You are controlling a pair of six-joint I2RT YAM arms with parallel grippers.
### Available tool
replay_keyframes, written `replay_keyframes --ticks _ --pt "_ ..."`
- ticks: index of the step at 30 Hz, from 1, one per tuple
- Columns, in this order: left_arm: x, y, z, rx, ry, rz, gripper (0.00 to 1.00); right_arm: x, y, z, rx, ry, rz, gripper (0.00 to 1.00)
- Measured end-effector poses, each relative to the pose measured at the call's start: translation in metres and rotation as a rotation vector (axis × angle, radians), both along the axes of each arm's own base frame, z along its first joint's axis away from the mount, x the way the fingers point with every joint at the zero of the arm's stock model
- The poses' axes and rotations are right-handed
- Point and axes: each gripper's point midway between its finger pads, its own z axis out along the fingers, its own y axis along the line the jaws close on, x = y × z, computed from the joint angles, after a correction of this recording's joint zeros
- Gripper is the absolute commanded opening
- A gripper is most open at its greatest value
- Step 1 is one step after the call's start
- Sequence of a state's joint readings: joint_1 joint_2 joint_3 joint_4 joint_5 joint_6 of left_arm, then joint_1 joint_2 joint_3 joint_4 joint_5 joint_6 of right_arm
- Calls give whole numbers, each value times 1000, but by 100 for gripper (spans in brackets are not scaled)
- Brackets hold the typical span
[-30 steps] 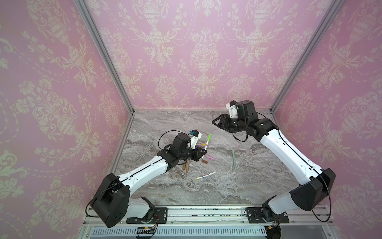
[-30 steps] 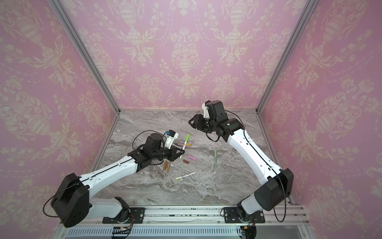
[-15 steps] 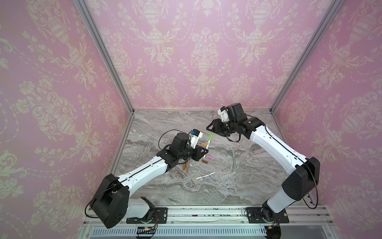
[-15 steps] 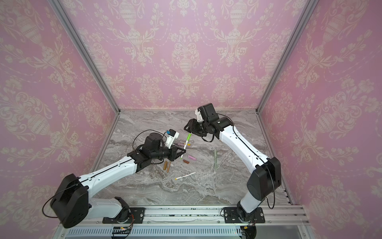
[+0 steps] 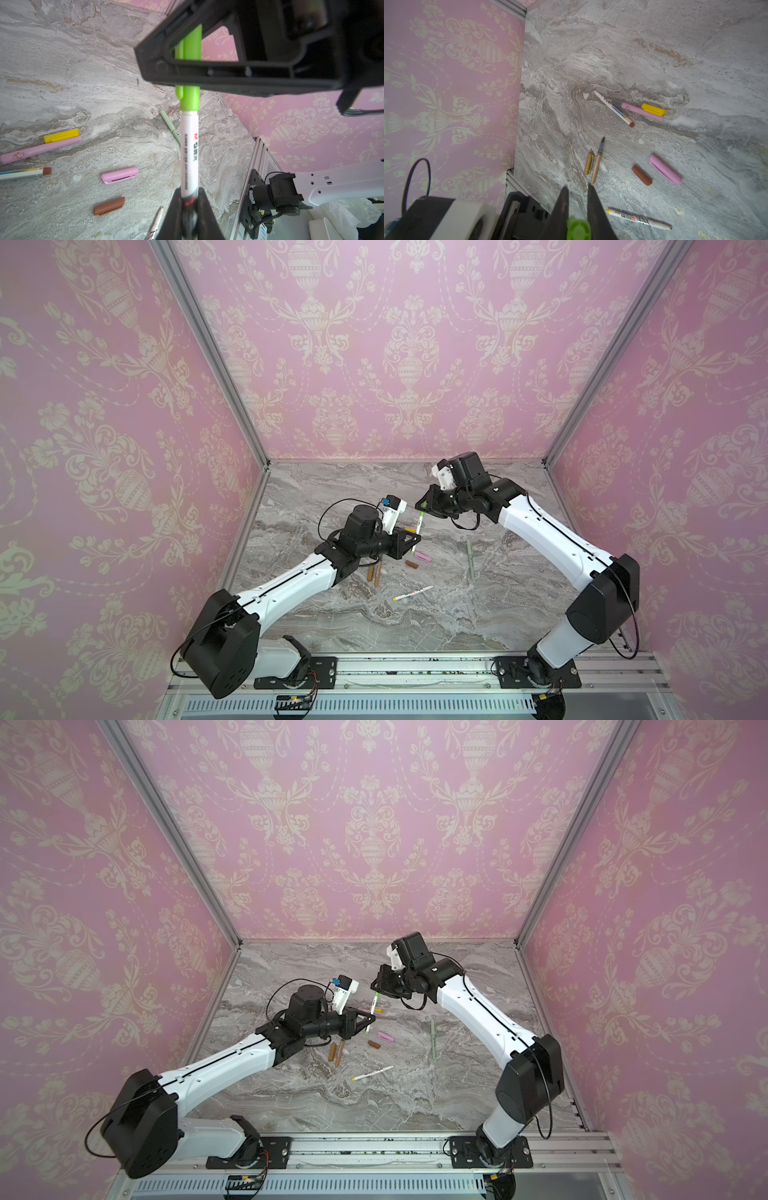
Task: Insert the pens into the pen caps
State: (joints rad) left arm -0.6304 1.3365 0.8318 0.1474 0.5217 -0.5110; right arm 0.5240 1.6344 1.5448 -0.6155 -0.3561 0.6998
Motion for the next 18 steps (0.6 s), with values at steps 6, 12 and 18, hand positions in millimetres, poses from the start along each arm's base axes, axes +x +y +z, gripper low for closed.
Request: replay_keyframes --ticks 6,12,18 --pt "2 1 0 0 -4 11 0 0 0 -1 -7 -6 0 0" --pt "10 4 0 17 -38 49 0 4 3 -1 -6 -19 -1 0" --pt "22 5 -8 74 -90 73 0 11 7 -11 -17 -53 -27 0"
